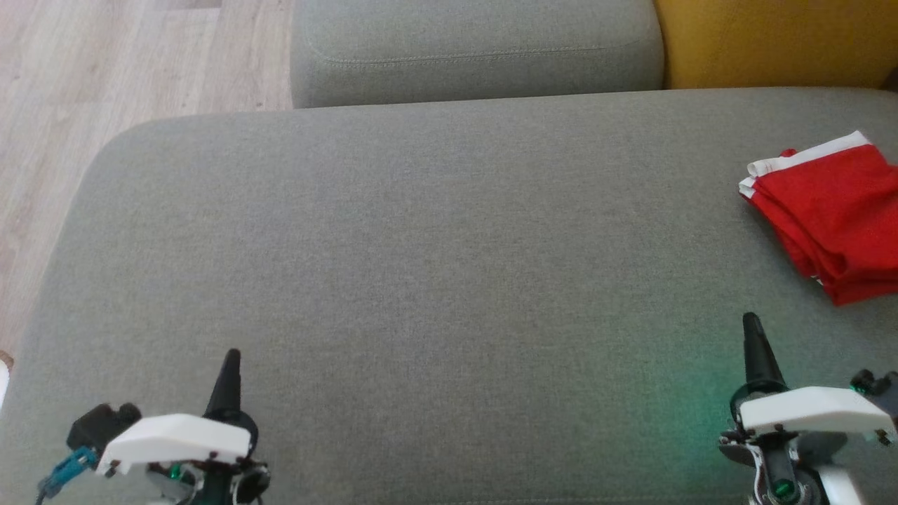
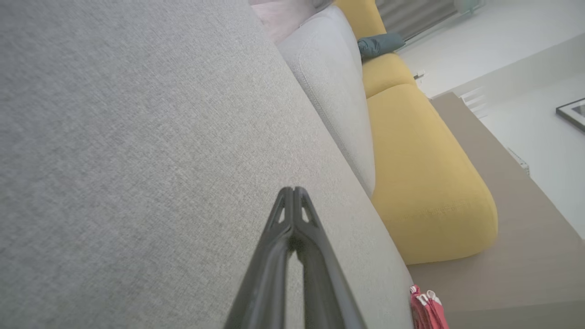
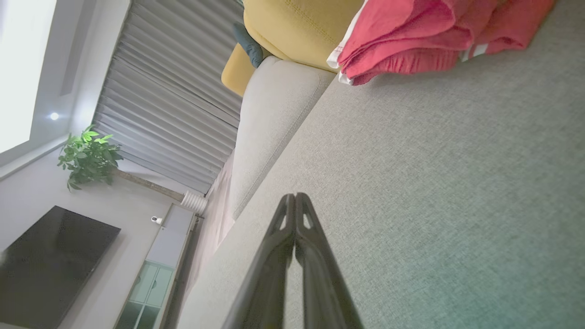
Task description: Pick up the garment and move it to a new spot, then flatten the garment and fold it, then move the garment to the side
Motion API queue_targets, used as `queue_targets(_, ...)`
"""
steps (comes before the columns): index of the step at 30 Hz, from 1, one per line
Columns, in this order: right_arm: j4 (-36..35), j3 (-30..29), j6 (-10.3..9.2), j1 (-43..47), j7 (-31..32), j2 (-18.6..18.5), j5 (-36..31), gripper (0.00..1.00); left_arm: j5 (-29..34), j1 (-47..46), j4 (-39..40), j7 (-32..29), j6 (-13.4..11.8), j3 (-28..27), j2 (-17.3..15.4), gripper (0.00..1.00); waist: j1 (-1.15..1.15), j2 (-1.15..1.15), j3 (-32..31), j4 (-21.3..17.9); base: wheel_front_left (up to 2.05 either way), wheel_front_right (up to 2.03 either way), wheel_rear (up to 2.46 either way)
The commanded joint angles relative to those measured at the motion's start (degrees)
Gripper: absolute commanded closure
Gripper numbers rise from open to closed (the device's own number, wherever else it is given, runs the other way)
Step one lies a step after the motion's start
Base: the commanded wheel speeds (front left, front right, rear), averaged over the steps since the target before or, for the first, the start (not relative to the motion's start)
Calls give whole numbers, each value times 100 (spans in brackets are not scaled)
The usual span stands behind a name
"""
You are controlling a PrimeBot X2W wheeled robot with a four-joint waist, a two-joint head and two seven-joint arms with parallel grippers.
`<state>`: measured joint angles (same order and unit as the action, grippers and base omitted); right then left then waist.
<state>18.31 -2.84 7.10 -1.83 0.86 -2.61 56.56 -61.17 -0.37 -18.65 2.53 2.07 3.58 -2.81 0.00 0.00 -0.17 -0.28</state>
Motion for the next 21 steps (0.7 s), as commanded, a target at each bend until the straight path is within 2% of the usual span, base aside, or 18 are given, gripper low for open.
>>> queue_targets(1, -222, 25, 23, -342, 20, -21, 141, 100, -114, -334, 213, -37, 41, -176, -20, 100, 0, 0, 1, 1, 0, 0, 0)
queue_targets(21, -301, -126, 29, -378, 229, -23, 1452, 100, -1260, -430, 307, -367, 233, -495, -18, 100, 0, 0, 14, 11, 0, 0, 0)
